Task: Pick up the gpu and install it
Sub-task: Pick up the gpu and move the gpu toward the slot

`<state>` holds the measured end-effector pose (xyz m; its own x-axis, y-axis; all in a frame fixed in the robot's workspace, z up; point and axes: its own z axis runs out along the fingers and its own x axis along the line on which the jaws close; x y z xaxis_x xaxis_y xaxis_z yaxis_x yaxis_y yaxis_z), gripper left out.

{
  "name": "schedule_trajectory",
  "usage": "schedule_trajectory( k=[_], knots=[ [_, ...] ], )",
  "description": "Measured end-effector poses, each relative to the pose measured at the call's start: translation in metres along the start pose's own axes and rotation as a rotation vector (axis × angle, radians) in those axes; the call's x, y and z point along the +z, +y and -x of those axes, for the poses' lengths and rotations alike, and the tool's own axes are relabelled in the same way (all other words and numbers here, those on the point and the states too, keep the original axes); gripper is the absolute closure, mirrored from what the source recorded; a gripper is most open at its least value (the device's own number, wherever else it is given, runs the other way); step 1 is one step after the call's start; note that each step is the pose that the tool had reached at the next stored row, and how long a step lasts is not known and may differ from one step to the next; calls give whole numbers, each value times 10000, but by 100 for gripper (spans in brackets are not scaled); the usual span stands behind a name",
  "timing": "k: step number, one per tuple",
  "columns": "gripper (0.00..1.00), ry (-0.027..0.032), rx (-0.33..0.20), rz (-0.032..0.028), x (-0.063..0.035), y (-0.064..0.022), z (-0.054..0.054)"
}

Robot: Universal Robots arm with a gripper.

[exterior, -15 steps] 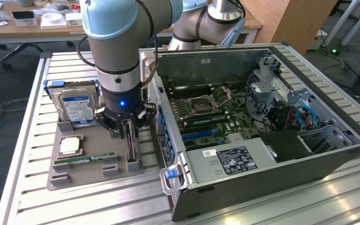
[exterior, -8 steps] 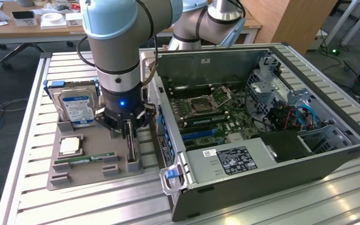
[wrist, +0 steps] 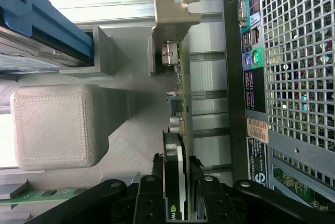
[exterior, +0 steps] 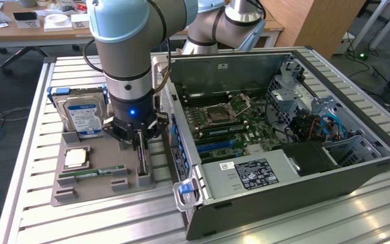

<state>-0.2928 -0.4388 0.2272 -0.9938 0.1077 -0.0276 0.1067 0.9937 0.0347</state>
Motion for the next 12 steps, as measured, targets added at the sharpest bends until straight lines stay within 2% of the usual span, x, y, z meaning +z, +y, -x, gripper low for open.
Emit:
schedule_trajectory(
  k=[1,12],
  knots=[
    [73,1,-1,-2,0,0,0],
    [73,-1,0,0,0,0,0]
  ],
)
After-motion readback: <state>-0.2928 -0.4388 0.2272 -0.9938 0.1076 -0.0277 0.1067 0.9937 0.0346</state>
